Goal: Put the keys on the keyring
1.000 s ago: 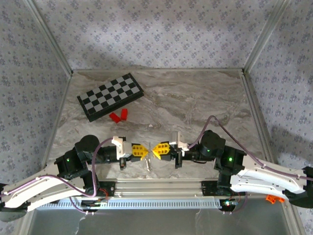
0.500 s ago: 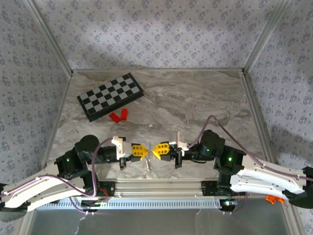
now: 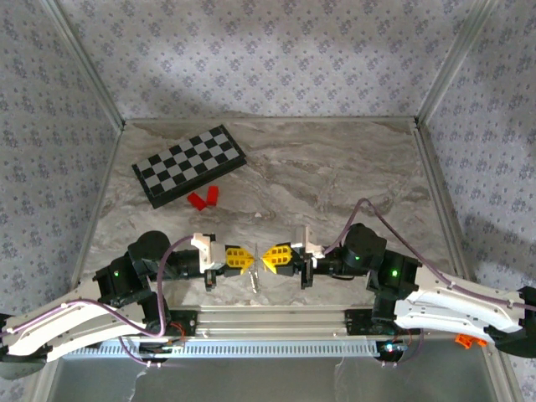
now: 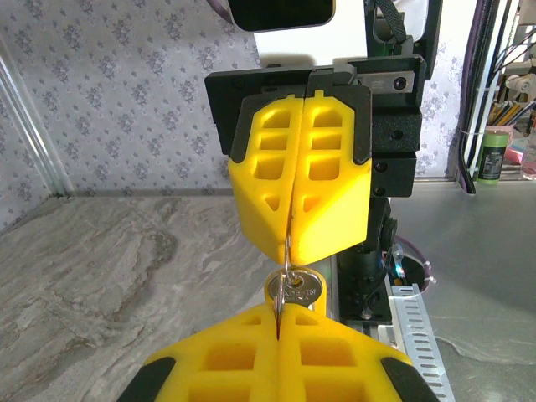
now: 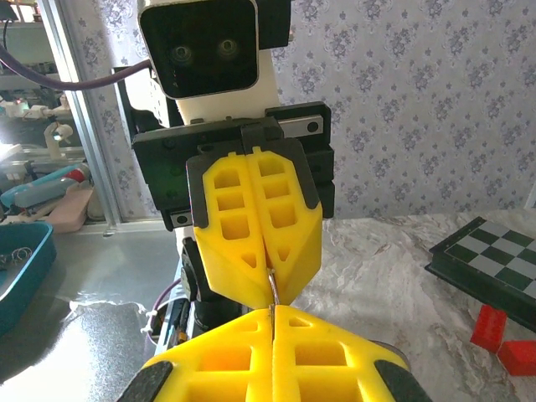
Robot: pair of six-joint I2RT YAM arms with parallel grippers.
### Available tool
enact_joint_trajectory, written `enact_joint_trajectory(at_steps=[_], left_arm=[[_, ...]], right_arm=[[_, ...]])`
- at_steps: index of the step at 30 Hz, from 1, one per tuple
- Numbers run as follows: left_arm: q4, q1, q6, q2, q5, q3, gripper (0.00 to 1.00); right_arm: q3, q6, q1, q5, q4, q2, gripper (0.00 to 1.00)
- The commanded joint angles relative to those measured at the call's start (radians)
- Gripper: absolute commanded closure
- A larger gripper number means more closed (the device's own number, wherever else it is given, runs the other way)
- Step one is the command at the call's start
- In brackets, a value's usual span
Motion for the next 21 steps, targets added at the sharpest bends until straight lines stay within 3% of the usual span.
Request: enact_joint_trajectory(at_steps=[1,21], left_arm=[[0.041,-0.006,0.008,-0.011,0.007,0.017,1.0],[0.04,-0.008,0.009,-0.013,0.005,0.019,1.0]], right_arm=[[-0.009,0.01,-0.005,0.014,0.018,-0.012,1.0],[-0.036,0.027,-0.019,-0.002,0.076,-0.015,1.0]])
